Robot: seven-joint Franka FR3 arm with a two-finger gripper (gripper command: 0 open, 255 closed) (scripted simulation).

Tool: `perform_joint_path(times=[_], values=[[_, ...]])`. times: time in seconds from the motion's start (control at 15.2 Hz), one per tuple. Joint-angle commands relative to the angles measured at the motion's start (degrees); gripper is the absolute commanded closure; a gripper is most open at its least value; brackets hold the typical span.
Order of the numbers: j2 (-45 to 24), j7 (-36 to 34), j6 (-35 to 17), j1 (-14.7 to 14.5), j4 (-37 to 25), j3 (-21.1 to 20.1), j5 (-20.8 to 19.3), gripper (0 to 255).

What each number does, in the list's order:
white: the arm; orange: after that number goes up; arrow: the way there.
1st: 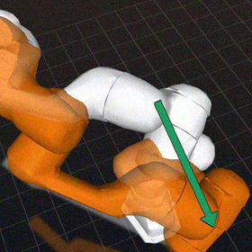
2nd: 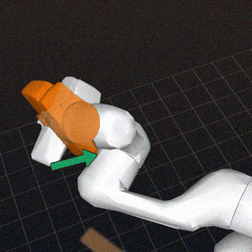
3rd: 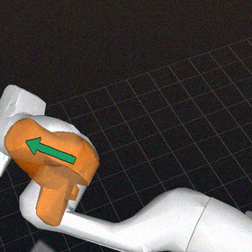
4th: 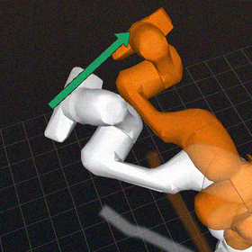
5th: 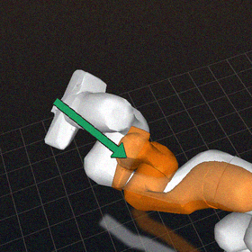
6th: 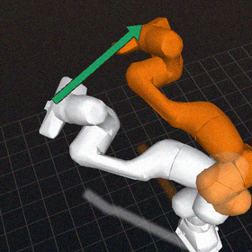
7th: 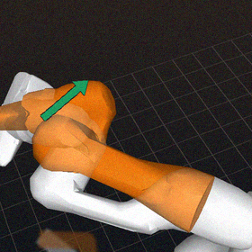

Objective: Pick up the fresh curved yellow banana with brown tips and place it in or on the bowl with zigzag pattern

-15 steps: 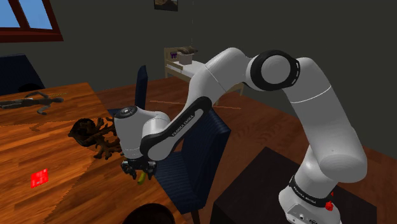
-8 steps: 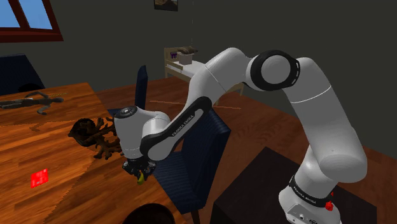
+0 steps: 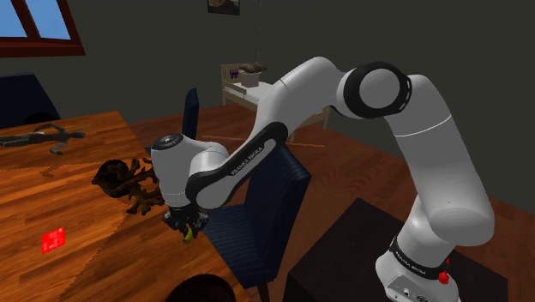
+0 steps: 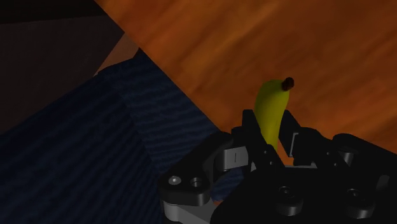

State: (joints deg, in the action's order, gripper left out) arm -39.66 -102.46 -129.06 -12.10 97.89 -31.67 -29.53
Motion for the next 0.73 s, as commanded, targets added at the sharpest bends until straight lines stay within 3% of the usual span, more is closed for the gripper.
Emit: perform_joint_path(times=[0.0,0.66], values=[[1.2,0.42,0.86,0.49,0.28,-0.56,0.66,255],[5.73,2.39,5.81,1.98,-0.59,-2.87,3.71,255]])
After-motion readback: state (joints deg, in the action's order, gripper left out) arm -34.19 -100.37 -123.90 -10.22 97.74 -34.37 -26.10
